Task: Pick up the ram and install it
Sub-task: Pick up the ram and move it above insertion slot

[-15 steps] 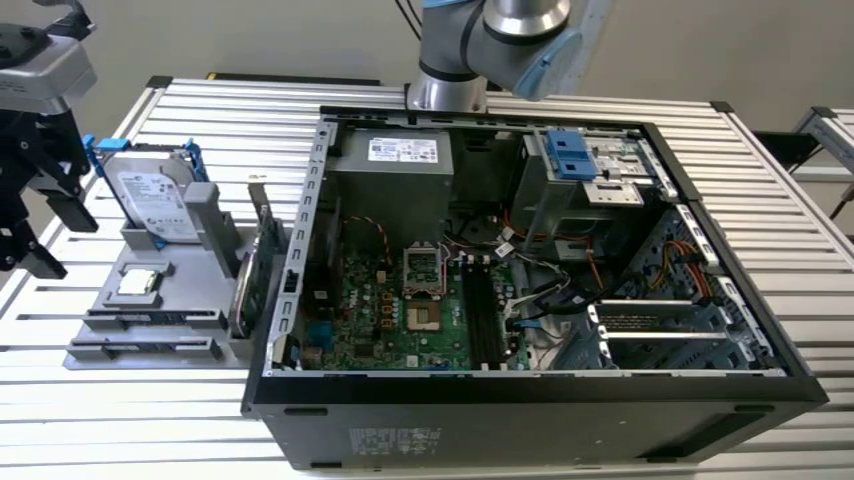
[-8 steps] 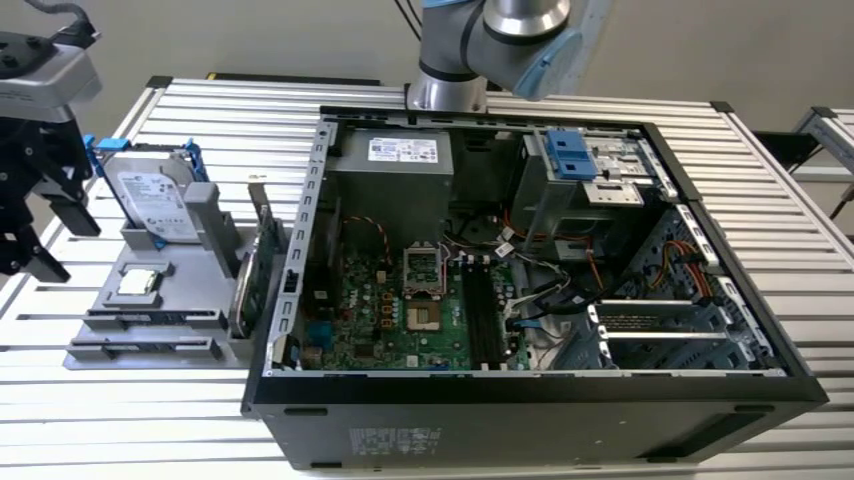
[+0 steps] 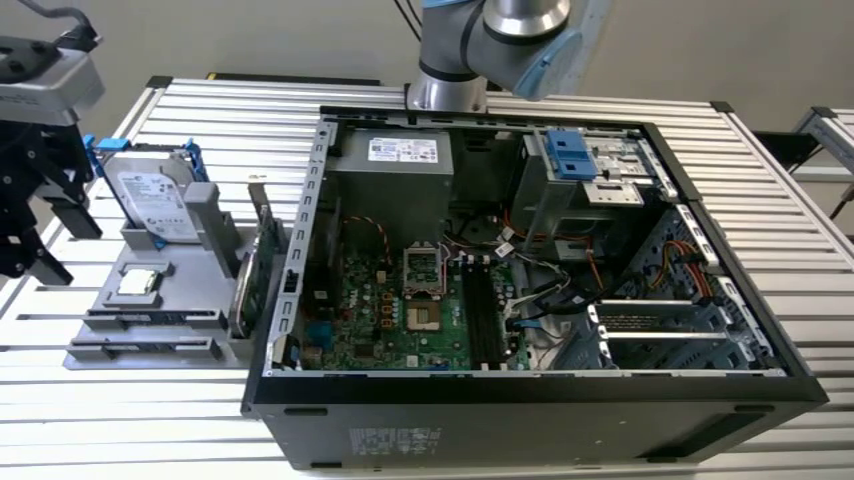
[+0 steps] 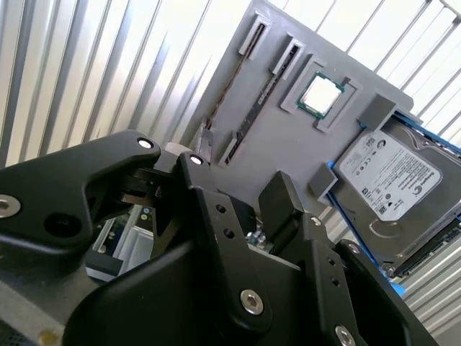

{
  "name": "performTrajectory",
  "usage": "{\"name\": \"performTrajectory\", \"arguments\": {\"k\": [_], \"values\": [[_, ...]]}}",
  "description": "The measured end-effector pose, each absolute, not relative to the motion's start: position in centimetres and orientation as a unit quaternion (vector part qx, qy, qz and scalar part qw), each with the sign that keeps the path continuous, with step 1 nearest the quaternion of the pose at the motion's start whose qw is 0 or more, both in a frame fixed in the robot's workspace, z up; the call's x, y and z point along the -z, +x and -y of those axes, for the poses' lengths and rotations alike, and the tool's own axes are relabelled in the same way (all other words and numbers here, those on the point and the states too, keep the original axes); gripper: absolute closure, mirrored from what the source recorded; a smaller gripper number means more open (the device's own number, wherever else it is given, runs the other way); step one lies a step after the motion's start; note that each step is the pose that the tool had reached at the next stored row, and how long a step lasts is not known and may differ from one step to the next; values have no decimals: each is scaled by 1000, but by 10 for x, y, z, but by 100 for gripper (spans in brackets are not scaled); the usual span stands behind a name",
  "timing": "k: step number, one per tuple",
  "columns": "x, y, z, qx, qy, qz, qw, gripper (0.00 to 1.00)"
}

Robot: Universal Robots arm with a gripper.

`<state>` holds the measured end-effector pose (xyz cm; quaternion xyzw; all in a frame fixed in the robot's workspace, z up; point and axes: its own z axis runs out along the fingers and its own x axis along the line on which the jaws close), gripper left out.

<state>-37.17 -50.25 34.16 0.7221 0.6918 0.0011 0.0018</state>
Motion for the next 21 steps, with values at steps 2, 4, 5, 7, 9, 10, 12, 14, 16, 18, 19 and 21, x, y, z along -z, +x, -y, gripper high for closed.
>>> {"name": "performTrajectory", "arguments": {"k": [2, 4, 5, 7, 9, 10, 12, 14, 16, 18, 19, 21], "values": [[-341, -372, 502, -1, 722, -692, 2, 0], [-341, -372, 502, -1, 722, -692, 2, 0], [-341, -372, 502, -1, 722, -692, 2, 0], [-341, -372, 502, -1, 722, -692, 2, 0], [-340, -372, 502, -1, 722, -692, 2, 0], [-340, -372, 502, -1, 722, -692, 2, 0], [-339, -372, 502, -1, 722, -692, 2, 0], [-337, -372, 502, -1, 722, -692, 2, 0], [-336, -372, 502, -1, 722, -692, 2, 0], [-335, -372, 502, -1, 722, -692, 2, 0], [-335, -372, 502, -1, 722, -692, 2, 0], [-334, -372, 502, -1, 722, -692, 2, 0]]}}
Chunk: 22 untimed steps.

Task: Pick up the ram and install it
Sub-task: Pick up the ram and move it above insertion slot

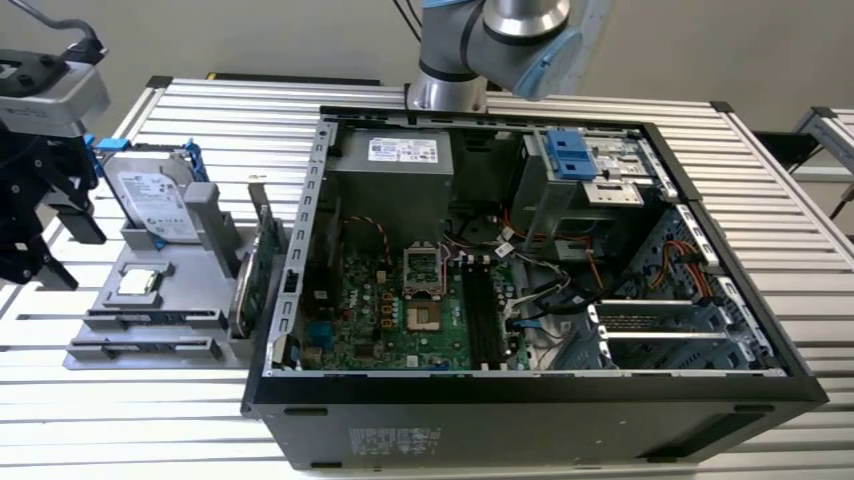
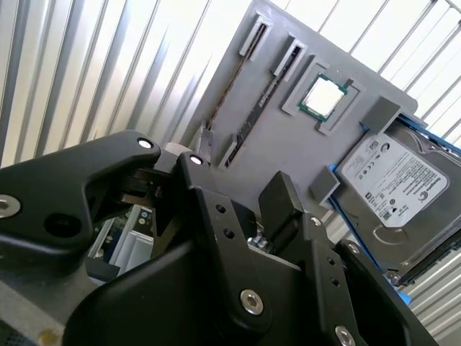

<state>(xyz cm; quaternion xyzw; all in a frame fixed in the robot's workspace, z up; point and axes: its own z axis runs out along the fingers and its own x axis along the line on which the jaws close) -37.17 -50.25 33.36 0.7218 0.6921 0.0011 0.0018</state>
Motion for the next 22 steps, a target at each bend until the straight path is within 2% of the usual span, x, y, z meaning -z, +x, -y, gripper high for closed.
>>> {"name": "performTrajectory", "arguments": {"k": [22], "values": [[-319, -372, 502, -1, 722, -692, 2, 0]]}}
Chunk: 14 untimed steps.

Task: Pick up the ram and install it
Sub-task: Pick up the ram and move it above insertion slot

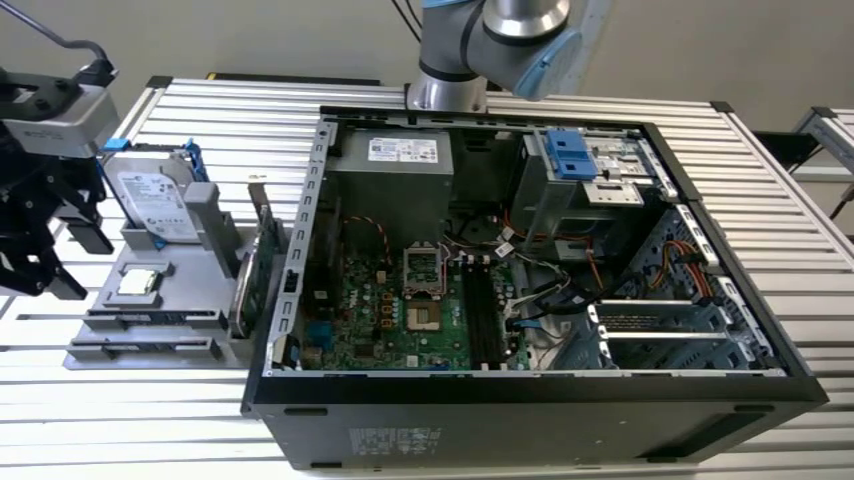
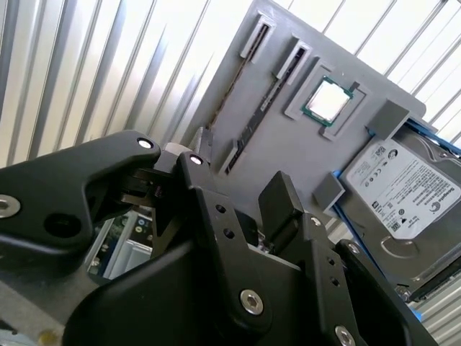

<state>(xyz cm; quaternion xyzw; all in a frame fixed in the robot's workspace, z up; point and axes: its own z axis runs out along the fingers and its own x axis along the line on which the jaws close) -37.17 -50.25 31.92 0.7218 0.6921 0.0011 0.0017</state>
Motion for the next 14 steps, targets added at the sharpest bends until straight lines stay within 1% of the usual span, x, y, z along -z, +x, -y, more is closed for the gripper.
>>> {"name": "performTrajectory", "arguments": {"k": [14], "values": [[-311, -372, 503, -1, 722, -692, 2, 0]]}}
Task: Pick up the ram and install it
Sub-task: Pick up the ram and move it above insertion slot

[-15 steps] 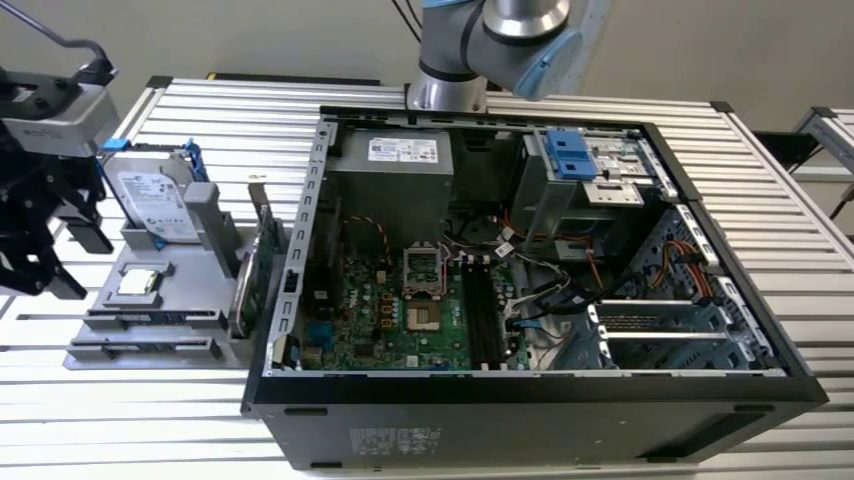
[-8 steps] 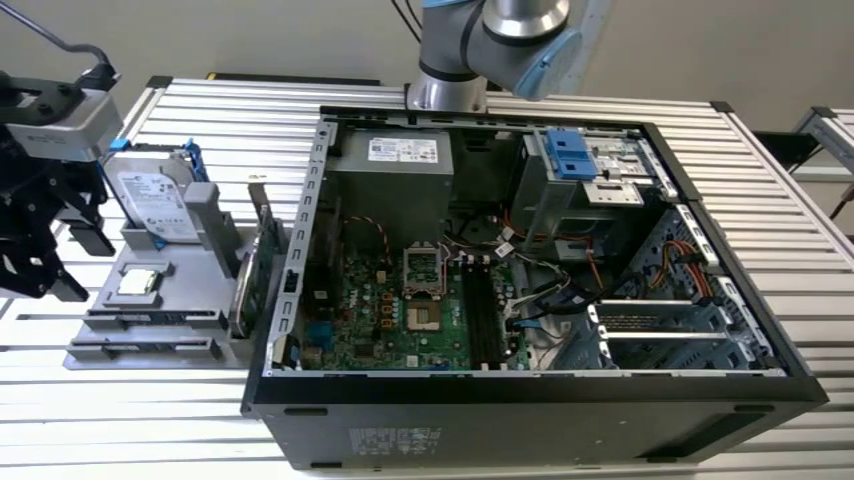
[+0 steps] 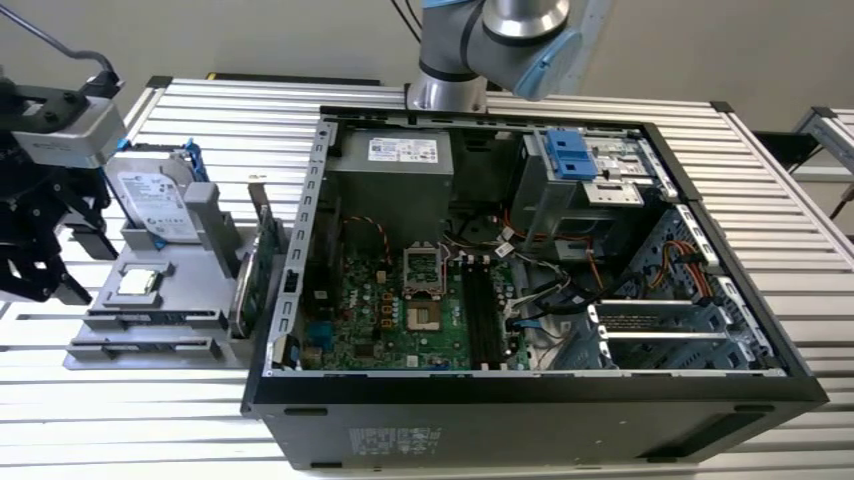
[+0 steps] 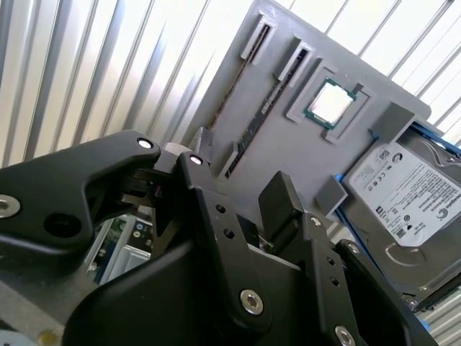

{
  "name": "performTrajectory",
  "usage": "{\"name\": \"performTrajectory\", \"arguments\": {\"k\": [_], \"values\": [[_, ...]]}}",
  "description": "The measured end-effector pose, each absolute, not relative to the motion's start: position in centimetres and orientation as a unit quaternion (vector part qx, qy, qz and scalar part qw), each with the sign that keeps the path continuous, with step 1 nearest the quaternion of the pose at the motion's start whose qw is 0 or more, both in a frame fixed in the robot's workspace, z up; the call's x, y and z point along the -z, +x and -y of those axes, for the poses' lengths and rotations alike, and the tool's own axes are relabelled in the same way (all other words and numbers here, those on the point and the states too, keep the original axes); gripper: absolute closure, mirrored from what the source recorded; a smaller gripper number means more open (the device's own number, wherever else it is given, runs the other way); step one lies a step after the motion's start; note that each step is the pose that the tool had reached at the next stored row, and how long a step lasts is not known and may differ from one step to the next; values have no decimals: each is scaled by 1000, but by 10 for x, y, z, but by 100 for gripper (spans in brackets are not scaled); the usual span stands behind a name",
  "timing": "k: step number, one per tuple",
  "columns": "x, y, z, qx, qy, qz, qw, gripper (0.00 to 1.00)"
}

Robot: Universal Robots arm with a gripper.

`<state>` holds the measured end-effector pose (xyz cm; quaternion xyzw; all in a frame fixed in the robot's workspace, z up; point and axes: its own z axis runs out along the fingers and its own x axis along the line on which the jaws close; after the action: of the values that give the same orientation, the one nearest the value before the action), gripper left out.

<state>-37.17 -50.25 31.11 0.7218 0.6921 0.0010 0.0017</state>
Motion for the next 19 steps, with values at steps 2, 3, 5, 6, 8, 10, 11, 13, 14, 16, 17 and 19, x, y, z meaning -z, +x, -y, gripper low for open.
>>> {"name": "performTrajectory", "arguments": {"k": [2, 3, 5, 6, 8, 10, 11, 13, 14, 16, 17, 19], "values": [[-310, -372, 502, -1, 722, -692, 2, 0], [-309, -372, 502, -1, 722, -692, 2, 0], [-308, -372, 502, -1, 722, -692, 2, 0], [-307, -372, 502, -1, 722, -692, 2, 0], [-305, -372, 502, -1, 722, -692, 2, 0], [-304, -372, 503, -1, 722, -692, 2, 0], [-303, -372, 502, -1, 722, -692, 2, 0], [-301, -372, 502, -1, 722, -692, 2, 0], [-300, -372, 502, -1, 722, -692, 2, 0], [-299, -372, 502, -1, 722, -692, 2, 0], [-298, -372, 502, -1, 722, -692, 2, 0], [-296, -372, 502, -1, 722, -692, 2, 0]]}}
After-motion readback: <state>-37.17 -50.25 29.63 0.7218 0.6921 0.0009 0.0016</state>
